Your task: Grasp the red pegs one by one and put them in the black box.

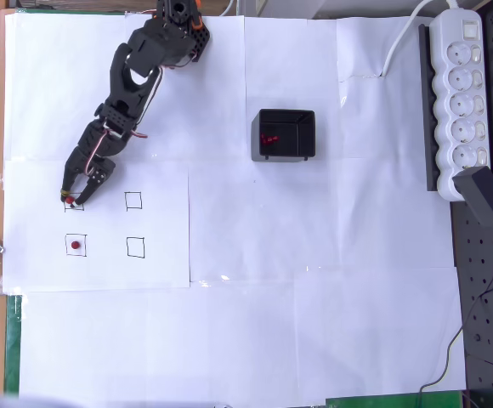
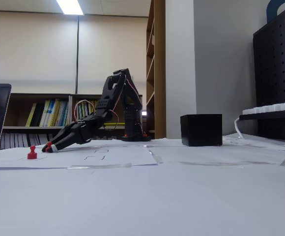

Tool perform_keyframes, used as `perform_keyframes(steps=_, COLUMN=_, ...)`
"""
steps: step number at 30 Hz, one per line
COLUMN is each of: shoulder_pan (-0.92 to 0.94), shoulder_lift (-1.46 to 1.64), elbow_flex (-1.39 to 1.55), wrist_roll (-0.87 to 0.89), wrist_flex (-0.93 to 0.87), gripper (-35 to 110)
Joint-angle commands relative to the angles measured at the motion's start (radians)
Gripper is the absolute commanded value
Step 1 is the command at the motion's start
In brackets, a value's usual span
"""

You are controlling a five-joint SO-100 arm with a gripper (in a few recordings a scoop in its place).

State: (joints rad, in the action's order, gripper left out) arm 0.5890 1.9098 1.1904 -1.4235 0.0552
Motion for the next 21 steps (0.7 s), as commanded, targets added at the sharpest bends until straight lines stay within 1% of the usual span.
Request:
perform_keyframes(steps=1, shoulder_pan=-0.064, shoulder_lift=-0.259, elbow_flex=0.448, wrist_roll=0.038, wrist_flex=-1.345, gripper=0)
perform_keyframes(steps=2, shoulder_pan=-0.114, shoulder_lift=-0.302, elbow_flex=0.525, wrist_roll=0.015, wrist_flex=-1.546, gripper=0)
perform_keyframes(steps=3, shoulder_pan=-0.167, shoulder_lift=-0.334, elbow_flex=0.597, wrist_roll=-0.023, wrist_flex=-1.697, gripper=0)
perform_keyframes(steps=4, shoulder_pan=-0.219, shoulder_lift=-0.356, elbow_flex=0.661, wrist_roll=-0.058, wrist_flex=-1.813, gripper=0)
perform_keyframes(steps=5, shoulder_pan=-0.295, shoulder_lift=-0.41, elbow_flex=0.687, wrist_roll=-0.147, wrist_flex=-1.861, gripper=0)
perform_keyframes(steps=9, shoulder_pan=-0.588, shoulder_lift=-0.575, elbow_flex=0.684, wrist_roll=-0.368, wrist_flex=-1.861, gripper=0)
perform_keyframes(steps=11, shoulder_pan=-0.842, shoulder_lift=-0.643, elbow_flex=0.634, wrist_roll=-0.497, wrist_flex=-1.859, gripper=0)
perform_keyframes(steps=12, shoulder_pan=-0.976, shoulder_lift=-0.638, elbow_flex=0.63, wrist_roll=-0.568, wrist_flex=-1.858, gripper=0)
perform_keyframes(steps=13, shoulder_pan=-1.069, shoulder_lift=-0.627, elbow_flex=0.647, wrist_roll=-0.634, wrist_flex=-1.85, gripper=0)
perform_keyframes(steps=15, shoulder_pan=-1.216, shoulder_lift=-0.526, elbow_flex=0.686, wrist_roll=-0.715, wrist_flex=-1.802, gripper=0)
perform_keyframes(steps=18, shoulder_pan=-1.322, shoulder_lift=-0.374, elbow_flex=0.749, wrist_roll=-0.753, wrist_flex=-1.726, gripper=0)
perform_keyframes(steps=21, shoulder_pan=-1.364, shoulder_lift=-0.232, elbow_flex=0.787, wrist_roll=-0.746, wrist_flex=-1.647, gripper=0)
